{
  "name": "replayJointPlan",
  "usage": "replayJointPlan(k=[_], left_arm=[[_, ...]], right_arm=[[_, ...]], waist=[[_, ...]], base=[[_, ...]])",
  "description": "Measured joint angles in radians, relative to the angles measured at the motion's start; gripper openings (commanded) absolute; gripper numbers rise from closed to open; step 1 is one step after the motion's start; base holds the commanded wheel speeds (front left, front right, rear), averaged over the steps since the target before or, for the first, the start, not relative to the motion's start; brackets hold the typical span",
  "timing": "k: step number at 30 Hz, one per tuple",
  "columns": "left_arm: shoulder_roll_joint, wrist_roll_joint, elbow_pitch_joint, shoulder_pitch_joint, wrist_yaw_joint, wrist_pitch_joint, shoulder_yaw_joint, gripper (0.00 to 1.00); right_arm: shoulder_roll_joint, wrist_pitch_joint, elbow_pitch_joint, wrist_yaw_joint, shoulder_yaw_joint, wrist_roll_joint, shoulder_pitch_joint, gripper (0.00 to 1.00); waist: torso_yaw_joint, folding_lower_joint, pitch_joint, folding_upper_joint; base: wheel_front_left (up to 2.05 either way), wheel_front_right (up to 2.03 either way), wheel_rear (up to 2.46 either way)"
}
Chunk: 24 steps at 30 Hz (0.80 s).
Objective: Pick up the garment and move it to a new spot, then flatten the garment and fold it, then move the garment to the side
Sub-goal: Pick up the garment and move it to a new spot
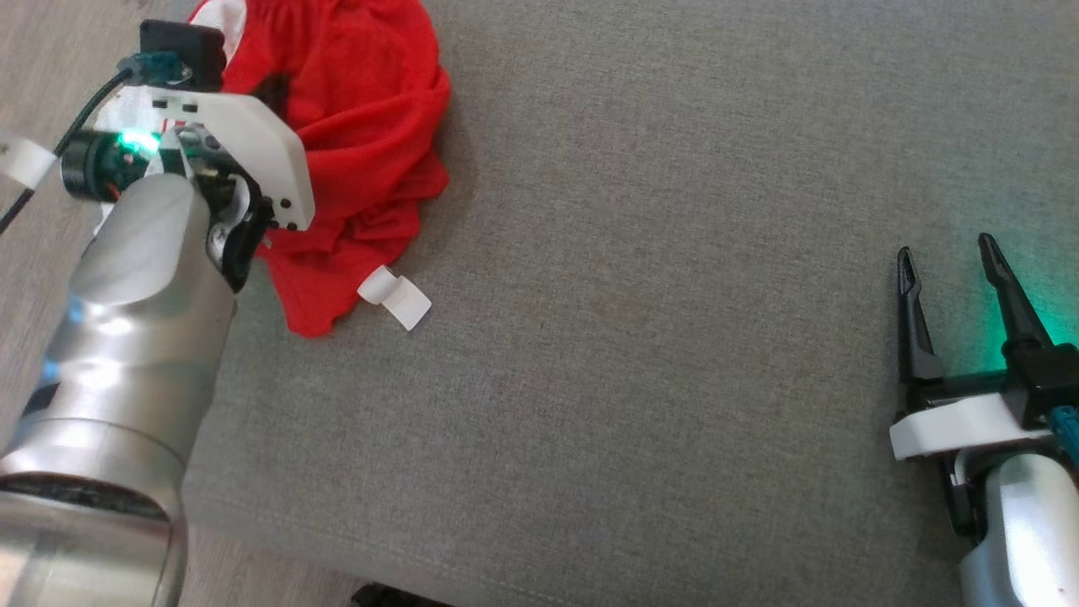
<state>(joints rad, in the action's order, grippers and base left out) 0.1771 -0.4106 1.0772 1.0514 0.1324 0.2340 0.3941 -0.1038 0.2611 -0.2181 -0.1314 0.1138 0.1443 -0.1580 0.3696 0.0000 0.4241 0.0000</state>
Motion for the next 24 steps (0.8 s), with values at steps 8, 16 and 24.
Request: replayJointPlan(k=[8,16,24], left_arm=[[0.104,-0.074,-0.105,0.061,0.0,-0.192,0.156,0.0],[0.18,-0.113,-0.267,0.187,0.0,-0.263,0.344,0.0],[0.204,-0.175,-0.402,0.252,0.0,-0.24,0.472,0.0]], right_arm=[[0.008,0.0,-0.053,0.0,-0.002,0.006,-0.013,1.0],[0.044,-0.002,-0.086,0.0,-0.036,-0.035,0.005,1.0],[0.052,-0.002,-0.086,0.0,-0.109,-0.17,0.063,1.0]], waist=[[0.002,0.0001,-0.052,0.0],[-0.067,0.0,-0.153,0.0],[-0.215,-0.0001,-0.241,0.0]], base=[[0.0,0.0,0.0],[0.0,0.0,0.0],[0.0,0.0,0.0]])
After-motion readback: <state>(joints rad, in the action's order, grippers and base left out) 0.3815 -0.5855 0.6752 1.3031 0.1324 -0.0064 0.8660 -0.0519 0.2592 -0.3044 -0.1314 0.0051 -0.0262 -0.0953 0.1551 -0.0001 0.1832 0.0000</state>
